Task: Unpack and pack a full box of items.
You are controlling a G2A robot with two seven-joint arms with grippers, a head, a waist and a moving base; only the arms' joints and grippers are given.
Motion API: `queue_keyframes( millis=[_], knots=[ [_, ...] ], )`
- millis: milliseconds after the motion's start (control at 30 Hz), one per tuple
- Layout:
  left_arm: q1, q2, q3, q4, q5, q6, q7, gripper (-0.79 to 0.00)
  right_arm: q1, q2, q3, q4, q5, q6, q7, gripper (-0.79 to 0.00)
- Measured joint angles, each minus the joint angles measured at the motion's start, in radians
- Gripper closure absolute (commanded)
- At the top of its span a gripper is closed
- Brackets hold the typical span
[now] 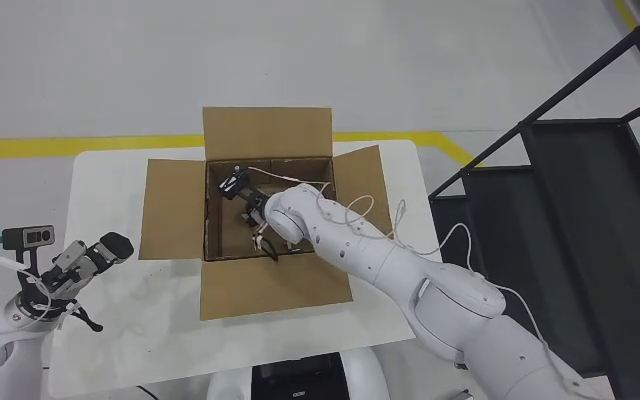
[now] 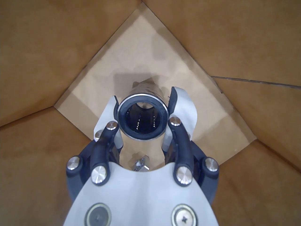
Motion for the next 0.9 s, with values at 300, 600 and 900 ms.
queue_keyframes(
  millis=[300, 600, 900],
  knots=[
    [0.000, 0.000, 0.000, 0.000, 0.000, 0.000, 0.000, -0.785, 0.014, -0.004, 0.051, -0.042, -0.017, 0.000, -0.005, -0.785],
    [0.000, 0.000, 0.000, 0.000, 0.000, 0.000, 0.000, -0.785, -0.115, 0.095, 0.256, -0.387, -0.021, -0.112, 0.022, -0.785],
    [0.000, 0.000, 0.000, 0.000, 0.000, 0.000, 0.000, -0.785, -0.472, 0.218, 0.652, -0.854, 0.122, -0.328, 0.034, -0.785]
  ],
)
